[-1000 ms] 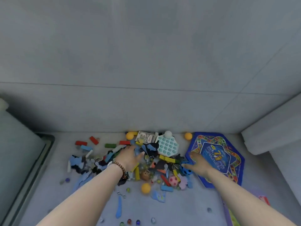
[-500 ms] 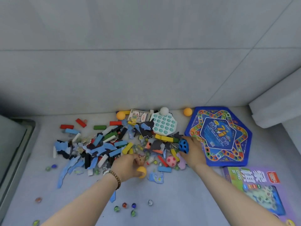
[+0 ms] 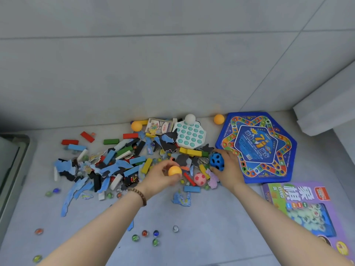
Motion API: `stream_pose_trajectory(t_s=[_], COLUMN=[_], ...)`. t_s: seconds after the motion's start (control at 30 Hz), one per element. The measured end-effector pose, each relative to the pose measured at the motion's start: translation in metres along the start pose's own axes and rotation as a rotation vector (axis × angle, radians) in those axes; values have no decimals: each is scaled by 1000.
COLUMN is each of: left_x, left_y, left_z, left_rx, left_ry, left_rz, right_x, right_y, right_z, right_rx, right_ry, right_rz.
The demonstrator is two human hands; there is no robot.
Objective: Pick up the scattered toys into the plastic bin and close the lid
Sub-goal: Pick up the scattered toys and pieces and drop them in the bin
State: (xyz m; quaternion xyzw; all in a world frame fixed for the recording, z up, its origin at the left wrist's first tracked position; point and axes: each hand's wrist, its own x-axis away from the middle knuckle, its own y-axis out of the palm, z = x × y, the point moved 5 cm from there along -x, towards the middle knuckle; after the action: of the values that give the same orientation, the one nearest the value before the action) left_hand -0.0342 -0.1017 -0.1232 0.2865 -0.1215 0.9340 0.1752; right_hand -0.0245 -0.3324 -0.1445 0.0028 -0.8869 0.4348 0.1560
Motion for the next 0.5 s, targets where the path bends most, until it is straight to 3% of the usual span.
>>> stream_pose_trajectory(t_s=[0.13,0.2,0.33,0.5], left_x=[-18,-24,-30,-32], left_y=[29,39,49,62], left_z=[6,11,12,3], left_rx=[-87,-183,-594,-695], left_ry=[-53,10,109,110], left_rz=[-51,-76,-101,-58], right_x=[-1,-1,0,21], right_y=[-4,-7,-10,-11], right_z=[1,0,-3,5], right_rx=[-61,-212,-475,-752], right_ry=[-13,26,117,309], right_rz=[-10,7,-29,-113])
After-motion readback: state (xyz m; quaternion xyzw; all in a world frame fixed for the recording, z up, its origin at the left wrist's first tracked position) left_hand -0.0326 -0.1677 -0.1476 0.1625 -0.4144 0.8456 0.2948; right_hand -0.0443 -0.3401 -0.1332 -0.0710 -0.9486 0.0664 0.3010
